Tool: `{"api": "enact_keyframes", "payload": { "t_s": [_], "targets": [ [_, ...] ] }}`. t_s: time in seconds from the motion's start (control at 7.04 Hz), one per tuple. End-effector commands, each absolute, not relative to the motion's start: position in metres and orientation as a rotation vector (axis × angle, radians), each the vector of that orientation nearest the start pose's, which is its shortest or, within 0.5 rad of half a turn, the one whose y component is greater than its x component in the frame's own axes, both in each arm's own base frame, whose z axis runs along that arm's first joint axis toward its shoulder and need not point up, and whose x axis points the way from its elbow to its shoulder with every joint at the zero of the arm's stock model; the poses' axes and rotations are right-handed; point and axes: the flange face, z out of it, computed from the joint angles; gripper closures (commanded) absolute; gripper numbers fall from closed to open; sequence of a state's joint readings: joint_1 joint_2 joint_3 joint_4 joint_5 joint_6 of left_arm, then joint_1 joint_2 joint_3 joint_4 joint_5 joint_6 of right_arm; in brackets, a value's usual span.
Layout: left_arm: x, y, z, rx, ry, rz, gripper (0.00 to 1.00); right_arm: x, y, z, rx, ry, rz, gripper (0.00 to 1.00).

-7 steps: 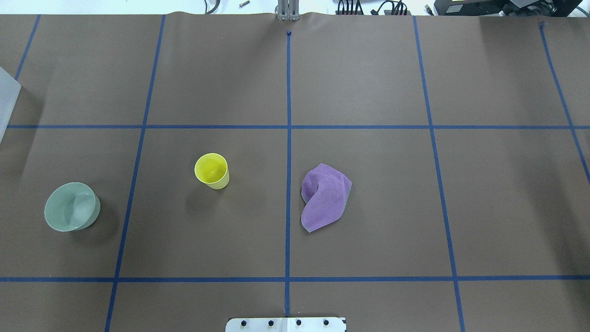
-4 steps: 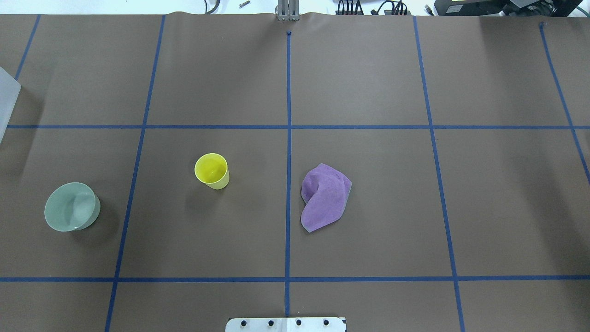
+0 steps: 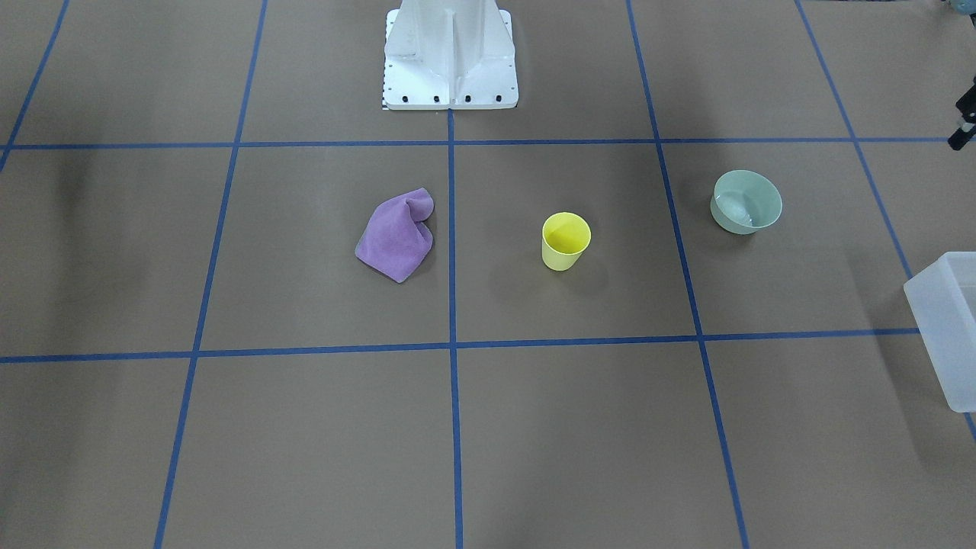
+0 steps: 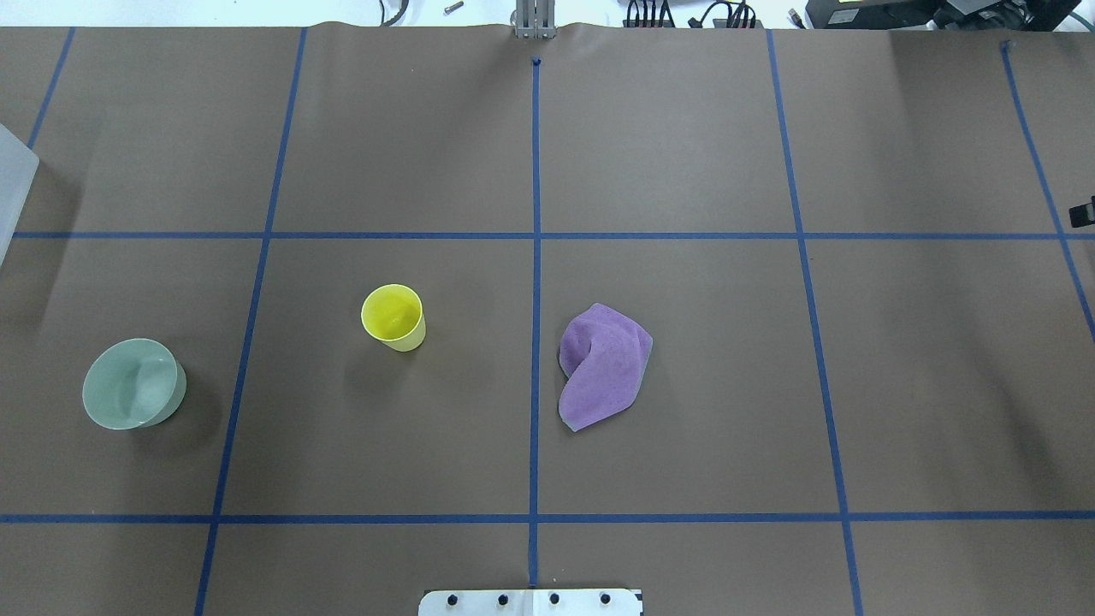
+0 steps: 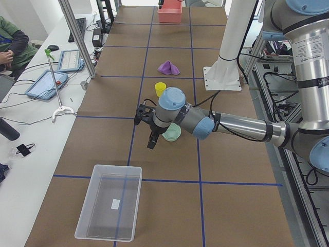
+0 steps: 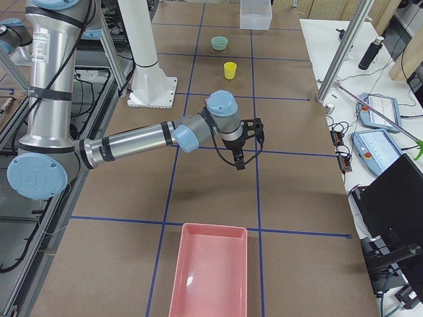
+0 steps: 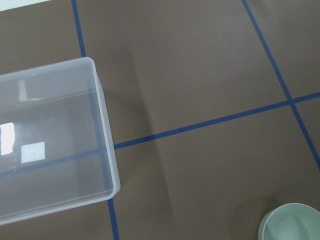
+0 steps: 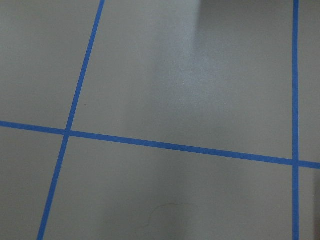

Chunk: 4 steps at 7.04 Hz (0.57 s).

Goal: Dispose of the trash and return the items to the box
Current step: 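Reach the left gripper to the pale green bowl and grasp its rim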

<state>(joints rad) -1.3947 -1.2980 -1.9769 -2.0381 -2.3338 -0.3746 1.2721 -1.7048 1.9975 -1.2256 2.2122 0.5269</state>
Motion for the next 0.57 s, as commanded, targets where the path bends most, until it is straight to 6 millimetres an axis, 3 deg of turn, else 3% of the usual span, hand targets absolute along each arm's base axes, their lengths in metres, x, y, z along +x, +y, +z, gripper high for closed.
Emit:
{"api": "enact_keyframes", "payload": {
  "t_s": [0.0, 0.14, 0.28, 0.43],
  "targets": [
    [0.092, -0.383, 0.527, 0.279, 0.874, 0.001, 0.01, -0.101, -0.443, 0.467, 0.308, -0.771, 0.018, 0.00],
    [0.138, -0.371, 0.540, 0.274, 0.836, 0.005, 0.01, -0.105, -0.442, 0.467, 0.304, -0.773, 0.009, 0.00],
    [0.164, -0.367, 0.565, 0.281, 0.835, 0.004, 0.02, -0.105, -0.442, 0.467, 0.306, -0.774, 0.007, 0.00],
    [0.172, -0.365, 0.580, 0.282, 0.849, 0.010, 0.03, -0.105, -0.442, 0.467, 0.307, -0.772, 0.008, 0.00]
  ]
}}
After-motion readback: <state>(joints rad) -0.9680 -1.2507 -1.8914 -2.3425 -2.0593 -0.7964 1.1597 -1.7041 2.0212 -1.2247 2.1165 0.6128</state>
